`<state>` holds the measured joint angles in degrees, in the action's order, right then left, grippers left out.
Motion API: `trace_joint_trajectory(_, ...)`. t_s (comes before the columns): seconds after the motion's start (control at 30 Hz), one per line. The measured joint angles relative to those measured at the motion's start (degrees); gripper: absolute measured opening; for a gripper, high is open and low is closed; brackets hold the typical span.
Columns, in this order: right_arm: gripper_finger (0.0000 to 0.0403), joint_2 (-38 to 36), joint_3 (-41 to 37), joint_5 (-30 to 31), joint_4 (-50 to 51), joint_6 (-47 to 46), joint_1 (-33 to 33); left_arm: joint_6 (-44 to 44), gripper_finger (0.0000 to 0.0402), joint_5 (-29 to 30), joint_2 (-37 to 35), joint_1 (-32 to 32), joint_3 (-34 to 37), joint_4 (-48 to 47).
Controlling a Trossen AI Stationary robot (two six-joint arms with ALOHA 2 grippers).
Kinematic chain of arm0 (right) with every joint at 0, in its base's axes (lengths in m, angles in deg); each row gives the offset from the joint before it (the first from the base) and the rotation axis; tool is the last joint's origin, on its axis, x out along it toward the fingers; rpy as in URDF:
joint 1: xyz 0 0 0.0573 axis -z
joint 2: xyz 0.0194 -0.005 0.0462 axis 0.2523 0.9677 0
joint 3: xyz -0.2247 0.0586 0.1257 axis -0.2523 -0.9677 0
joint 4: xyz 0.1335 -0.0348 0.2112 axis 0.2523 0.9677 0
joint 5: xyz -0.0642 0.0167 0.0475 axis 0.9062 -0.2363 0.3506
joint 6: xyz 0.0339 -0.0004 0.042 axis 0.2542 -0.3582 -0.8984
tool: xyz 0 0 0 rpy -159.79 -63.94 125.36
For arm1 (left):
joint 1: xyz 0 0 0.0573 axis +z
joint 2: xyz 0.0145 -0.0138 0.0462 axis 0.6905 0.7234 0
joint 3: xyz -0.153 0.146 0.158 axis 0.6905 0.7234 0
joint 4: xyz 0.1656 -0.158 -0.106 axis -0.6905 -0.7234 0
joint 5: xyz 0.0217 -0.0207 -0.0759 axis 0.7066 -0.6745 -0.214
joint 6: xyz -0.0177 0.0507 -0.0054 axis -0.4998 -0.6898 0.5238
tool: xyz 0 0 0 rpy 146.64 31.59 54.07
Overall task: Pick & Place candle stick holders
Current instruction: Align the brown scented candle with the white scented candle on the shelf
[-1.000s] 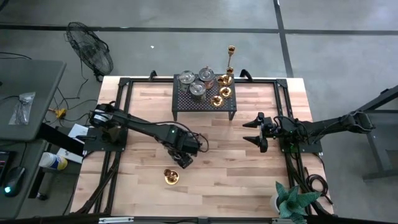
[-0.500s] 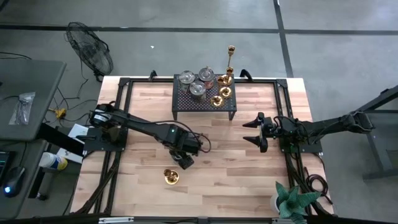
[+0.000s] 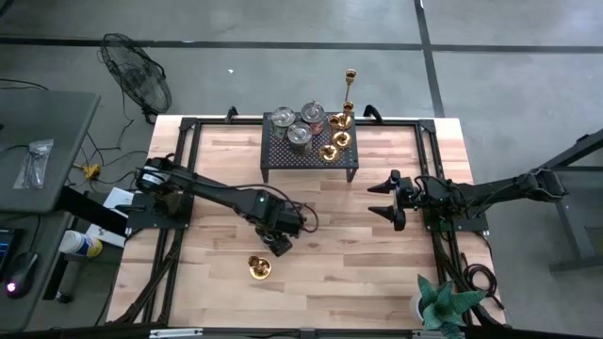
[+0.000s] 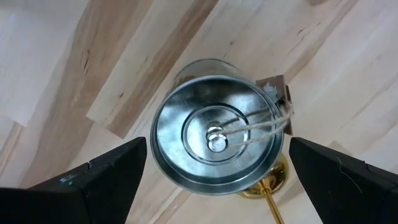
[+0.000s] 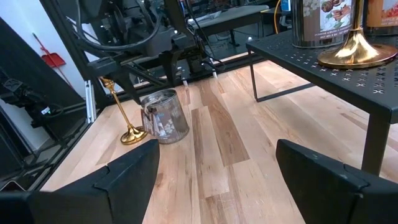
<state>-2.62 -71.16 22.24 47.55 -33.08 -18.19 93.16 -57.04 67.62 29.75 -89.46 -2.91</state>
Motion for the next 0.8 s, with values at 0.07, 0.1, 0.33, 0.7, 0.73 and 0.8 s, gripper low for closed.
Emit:
trace_joint_trajectory(0.07,0.0316,0.0,0.0,0.0,0.0,0.0,0.0,0.0,0.0388,-0.4,0.7,0.0,0.0,0.2)
trace_joint_trajectory(0.1,0.0316,0.0,0.0,0.0,0.0,0.0,0.0,0.0,0.0388,-0.8,1.0,0.0,0.0,0.3)
trace_joint_trajectory(0.33,0.0316,0.0,0.0,0.0,0.0,0.0,0.0,-1.3,0.0388,-0.8,3.4,0.0,0.1,1.9)
trace_joint_trajectory(0.7,0.0316,0.0,0.0,0.0,0.0,0.0,0.0,-3.0,0.0388,-3.0,4.4,0.0,1.9,4.1)
trace_joint_trajectory(0.73,0.0316,0.0,0.0,0.0,0.0,0.0,0.0,-3.0,0.0388,-3.0,4.6,0.0,2.5,4.8)
trace_joint_trajectory(0.8,0.0316,0.0,0.0,0.0,0.0,0.0,0.0,-3.0,0.0388,-3.2,4.6,0.0,3.7,5.2)
